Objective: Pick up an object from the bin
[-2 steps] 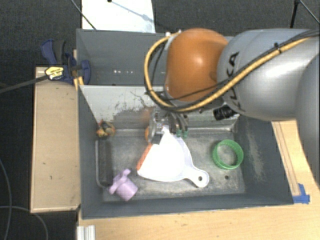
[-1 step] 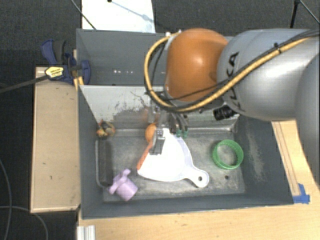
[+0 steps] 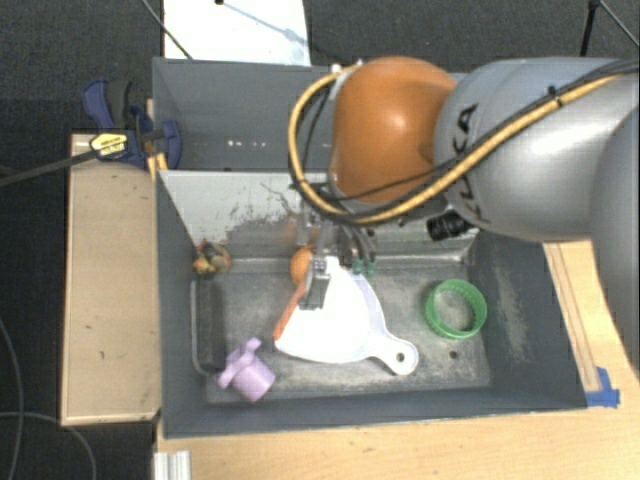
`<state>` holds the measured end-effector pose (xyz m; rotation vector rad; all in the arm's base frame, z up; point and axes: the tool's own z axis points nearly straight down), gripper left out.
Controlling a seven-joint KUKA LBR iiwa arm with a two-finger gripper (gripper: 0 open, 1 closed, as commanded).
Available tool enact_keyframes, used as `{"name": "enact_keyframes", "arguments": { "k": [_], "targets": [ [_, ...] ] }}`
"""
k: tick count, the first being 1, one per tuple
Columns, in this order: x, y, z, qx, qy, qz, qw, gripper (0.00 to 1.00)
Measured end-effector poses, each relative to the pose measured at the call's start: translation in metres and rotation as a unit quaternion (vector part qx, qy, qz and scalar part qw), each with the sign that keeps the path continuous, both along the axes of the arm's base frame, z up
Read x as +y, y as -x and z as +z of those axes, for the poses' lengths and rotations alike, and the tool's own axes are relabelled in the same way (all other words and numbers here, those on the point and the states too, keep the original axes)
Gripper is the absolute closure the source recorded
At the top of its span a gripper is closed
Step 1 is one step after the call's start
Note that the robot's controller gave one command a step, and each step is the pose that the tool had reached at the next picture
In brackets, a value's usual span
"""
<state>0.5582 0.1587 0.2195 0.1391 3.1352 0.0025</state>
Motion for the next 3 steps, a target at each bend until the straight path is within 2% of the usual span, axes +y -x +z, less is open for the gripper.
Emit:
{"name": "enact_keyframes", "arguments": {
  "k": [1,2,3],
  "targets": [
    [0.000,0.018,-0.041,-0.0018,0.000,0.042,0.9991,0.00],
    [-0.015,0.045,-0.108,-0.0012,0.000,0.084,0.9965,0.00],
    [-0.020,0.048,-0.144,0.0027,0.000,0.076,0.9971,0.00]
  ]
}}
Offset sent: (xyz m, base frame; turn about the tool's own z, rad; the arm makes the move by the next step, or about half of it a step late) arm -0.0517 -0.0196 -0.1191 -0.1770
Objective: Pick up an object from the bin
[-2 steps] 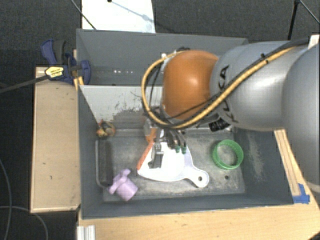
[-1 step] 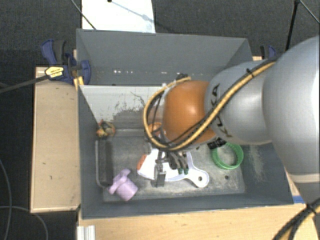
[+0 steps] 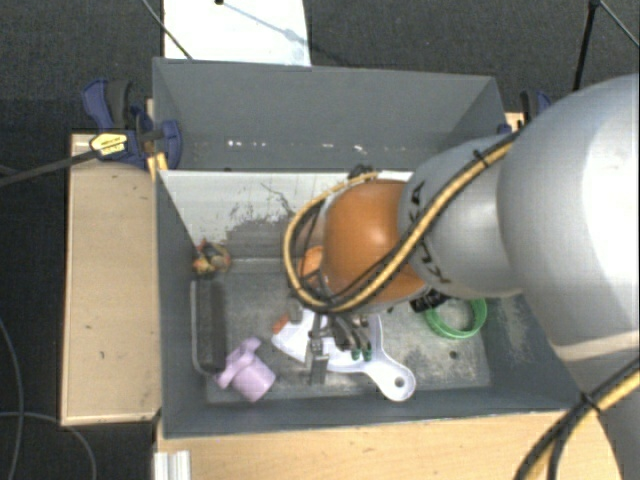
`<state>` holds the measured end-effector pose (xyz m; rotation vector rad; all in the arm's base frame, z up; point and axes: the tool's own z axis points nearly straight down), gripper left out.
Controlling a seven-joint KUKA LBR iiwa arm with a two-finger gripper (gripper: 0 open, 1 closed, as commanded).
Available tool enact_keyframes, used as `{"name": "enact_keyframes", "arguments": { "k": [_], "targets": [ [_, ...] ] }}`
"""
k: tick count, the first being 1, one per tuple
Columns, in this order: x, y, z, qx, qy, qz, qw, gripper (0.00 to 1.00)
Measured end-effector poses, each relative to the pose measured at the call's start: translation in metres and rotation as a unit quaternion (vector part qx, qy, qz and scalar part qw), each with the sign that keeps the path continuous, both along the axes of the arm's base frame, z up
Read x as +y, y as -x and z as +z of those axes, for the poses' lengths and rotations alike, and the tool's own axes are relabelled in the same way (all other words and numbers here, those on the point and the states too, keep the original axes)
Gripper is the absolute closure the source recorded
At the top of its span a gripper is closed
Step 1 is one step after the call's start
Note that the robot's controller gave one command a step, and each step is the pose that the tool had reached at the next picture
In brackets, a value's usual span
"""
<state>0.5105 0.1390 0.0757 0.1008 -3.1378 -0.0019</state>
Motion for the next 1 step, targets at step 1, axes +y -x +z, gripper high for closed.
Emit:
{"name": "enact_keyframes", "arguments": {
  "k": [1],
  "targets": [
    [-0.0577,0.0232,0.0049,-0.0024,-0.001,0.030,0.9995,0.00]
  ]
}}
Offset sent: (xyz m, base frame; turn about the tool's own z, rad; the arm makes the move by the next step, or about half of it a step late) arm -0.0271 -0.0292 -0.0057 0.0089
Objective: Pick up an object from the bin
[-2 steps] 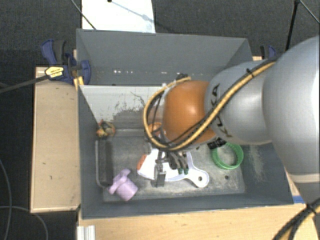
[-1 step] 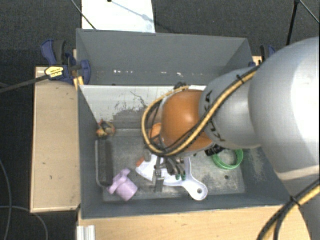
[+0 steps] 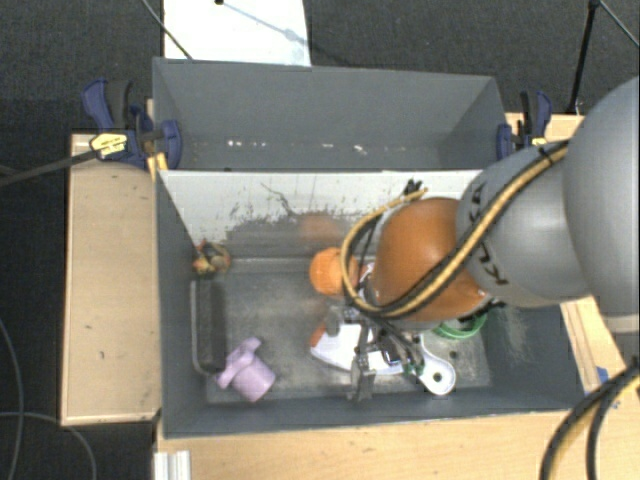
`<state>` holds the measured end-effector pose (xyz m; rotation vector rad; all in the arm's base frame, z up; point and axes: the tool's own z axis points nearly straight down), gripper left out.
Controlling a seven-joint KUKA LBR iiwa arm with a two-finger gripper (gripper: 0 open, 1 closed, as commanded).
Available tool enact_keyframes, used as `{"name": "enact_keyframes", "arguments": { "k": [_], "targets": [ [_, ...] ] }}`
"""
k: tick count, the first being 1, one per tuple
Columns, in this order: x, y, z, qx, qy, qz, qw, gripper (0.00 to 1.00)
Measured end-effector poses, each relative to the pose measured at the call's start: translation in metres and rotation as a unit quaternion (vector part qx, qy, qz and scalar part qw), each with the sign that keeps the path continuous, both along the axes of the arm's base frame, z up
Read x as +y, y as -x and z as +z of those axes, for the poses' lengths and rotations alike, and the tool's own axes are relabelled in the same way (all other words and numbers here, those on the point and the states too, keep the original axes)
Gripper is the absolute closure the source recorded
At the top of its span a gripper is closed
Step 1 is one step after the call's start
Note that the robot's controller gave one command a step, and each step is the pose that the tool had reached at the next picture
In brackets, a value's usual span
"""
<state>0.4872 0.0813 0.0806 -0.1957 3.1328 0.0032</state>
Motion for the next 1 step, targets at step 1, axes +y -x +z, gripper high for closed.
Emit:
{"name": "enact_keyframes", "arguments": {
  "k": [1],
  "targets": [
    [0.0297,0.0034,-0.0105,0.0000,0.000,-0.034,0.9994,1.00]
  ]
}}
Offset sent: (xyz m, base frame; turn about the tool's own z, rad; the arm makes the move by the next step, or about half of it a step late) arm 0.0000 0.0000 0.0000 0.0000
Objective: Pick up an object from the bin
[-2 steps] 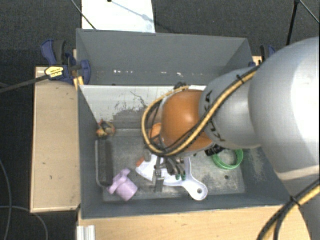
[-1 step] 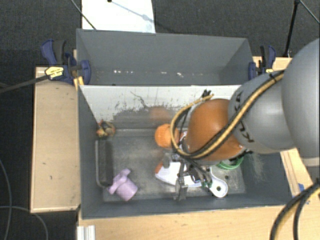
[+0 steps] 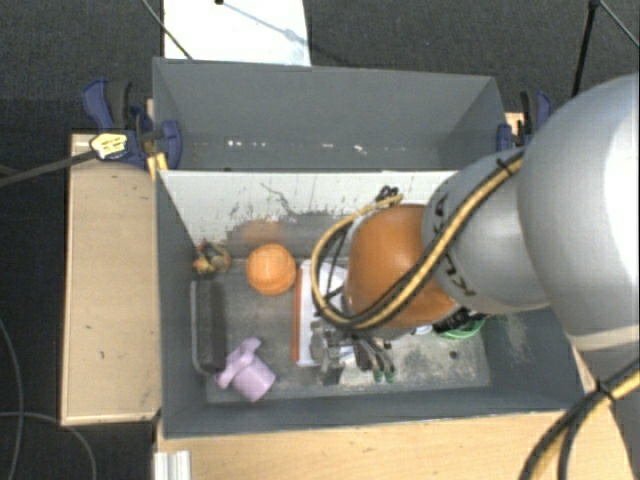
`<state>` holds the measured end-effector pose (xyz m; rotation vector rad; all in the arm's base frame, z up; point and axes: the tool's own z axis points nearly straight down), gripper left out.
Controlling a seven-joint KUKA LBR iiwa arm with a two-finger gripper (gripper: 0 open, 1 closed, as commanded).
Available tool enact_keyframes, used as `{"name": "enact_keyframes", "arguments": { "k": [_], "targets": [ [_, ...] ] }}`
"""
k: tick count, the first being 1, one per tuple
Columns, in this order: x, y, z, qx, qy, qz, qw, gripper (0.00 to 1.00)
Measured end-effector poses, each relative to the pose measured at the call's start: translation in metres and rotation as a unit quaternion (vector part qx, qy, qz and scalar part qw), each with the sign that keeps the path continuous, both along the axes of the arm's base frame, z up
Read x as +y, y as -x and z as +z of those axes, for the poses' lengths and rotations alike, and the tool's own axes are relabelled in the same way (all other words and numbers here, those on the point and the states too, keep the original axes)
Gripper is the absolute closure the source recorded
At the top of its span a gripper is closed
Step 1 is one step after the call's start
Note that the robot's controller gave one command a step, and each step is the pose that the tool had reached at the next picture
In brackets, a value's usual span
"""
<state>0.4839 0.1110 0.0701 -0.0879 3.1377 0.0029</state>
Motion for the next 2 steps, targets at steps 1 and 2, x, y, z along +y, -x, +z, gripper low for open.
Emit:
{"name": "enact_keyframes", "arguments": {
  "k": [1,2],
  "targets": [
    [0.000,0.000,0.000,0.0001,0.000,-0.001,1.0000,1.00],
    [-0.014,-0.002,0.136,0.0005,0.001,-0.008,1.0000,1.00]
  ]
}}
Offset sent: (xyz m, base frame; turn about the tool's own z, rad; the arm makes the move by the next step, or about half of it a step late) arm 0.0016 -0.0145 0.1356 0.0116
